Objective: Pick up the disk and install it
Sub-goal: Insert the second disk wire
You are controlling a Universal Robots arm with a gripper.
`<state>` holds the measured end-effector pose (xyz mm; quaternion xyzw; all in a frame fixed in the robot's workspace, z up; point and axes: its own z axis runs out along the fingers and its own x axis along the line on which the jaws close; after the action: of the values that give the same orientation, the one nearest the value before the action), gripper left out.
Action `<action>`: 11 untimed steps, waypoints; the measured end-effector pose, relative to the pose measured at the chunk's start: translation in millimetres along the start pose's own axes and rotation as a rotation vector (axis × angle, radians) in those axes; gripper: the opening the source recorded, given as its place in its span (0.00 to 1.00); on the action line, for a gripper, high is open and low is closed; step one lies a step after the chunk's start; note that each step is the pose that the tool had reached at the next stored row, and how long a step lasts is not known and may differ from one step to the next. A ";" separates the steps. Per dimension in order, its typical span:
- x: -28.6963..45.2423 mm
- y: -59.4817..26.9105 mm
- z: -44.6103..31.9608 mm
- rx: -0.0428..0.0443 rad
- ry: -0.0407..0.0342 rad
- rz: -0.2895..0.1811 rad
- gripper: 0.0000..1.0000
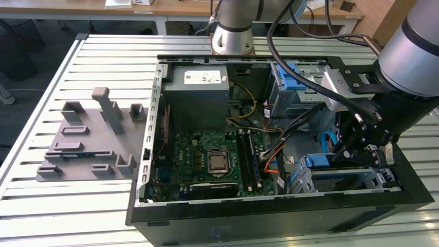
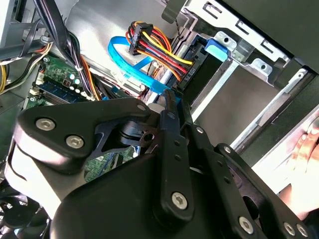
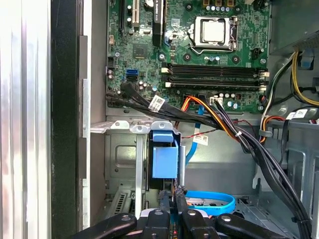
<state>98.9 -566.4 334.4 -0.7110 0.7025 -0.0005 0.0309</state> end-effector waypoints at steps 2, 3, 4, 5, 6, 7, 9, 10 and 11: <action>0.0 -0.3 0.2 0.0000 0.0000 0.000 0.16; 0.0 -0.3 0.3 0.0000 0.0001 0.000 0.16; 0.0 -0.4 0.3 0.0000 -0.0001 0.000 0.16; 0.0 -0.4 0.4 0.0001 -0.0005 0.000 0.16; 0.0 -0.4 0.4 0.0001 -0.0011 0.000 0.16; 0.0 -0.5 0.3 0.0000 -0.0020 0.000 0.16; 0.0 -0.5 0.4 0.0000 -0.0025 0.000 0.16; 0.0 -0.5 0.4 0.0001 -0.0026 0.000 0.16; 0.0 -0.5 0.3 0.0000 -0.0026 0.000 0.16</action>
<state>99.4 -566.4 334.1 -0.7110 0.7025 0.0004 0.0318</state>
